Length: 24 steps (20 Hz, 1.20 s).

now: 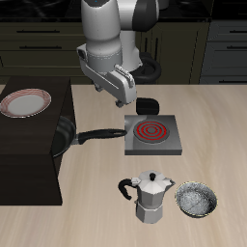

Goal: Place the frypan on the stove

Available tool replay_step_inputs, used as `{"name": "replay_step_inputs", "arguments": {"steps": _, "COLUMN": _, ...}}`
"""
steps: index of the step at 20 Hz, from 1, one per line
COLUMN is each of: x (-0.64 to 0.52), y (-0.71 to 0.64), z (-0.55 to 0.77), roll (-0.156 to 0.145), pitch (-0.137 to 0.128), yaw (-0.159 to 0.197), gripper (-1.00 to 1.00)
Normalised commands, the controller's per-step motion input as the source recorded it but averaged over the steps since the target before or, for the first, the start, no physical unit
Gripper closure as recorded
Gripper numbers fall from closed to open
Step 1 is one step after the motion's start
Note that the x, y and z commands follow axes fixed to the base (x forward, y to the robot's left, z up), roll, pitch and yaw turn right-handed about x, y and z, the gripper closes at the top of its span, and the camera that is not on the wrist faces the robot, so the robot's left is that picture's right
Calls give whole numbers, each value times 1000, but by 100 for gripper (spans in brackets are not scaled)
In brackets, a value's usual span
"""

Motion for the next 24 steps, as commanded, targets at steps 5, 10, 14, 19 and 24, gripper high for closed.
{"name": "replay_step_inputs", "arguments": {"steps": 5, "x": 6, "y": 66, "z": -174, "roll": 14, "pitch": -3, "yaw": -97, "gripper": -100}}
{"name": "replay_step_inputs", "arguments": {"steps": 10, "x": 36, "y": 87, "z": -203, "roll": 26, "pitch": 8, "yaw": -77, "gripper": -100}}
{"name": "replay_step_inputs", "arguments": {"steps": 14, "x": 4, "y": -8, "z": -37, "roll": 6, "pitch": -11, "yaw": -68, "gripper": -100}}
{"name": "replay_step_inputs", "arguments": {"steps": 19, "x": 23, "y": -55, "z": -105, "roll": -1, "pitch": -11, "yaw": -72, "gripper": -100}}
{"name": "replay_step_inputs", "arguments": {"steps": 24, "x": 55, "y": 11, "z": -145, "roll": 29, "pitch": -13, "yaw": -75, "gripper": -100}}
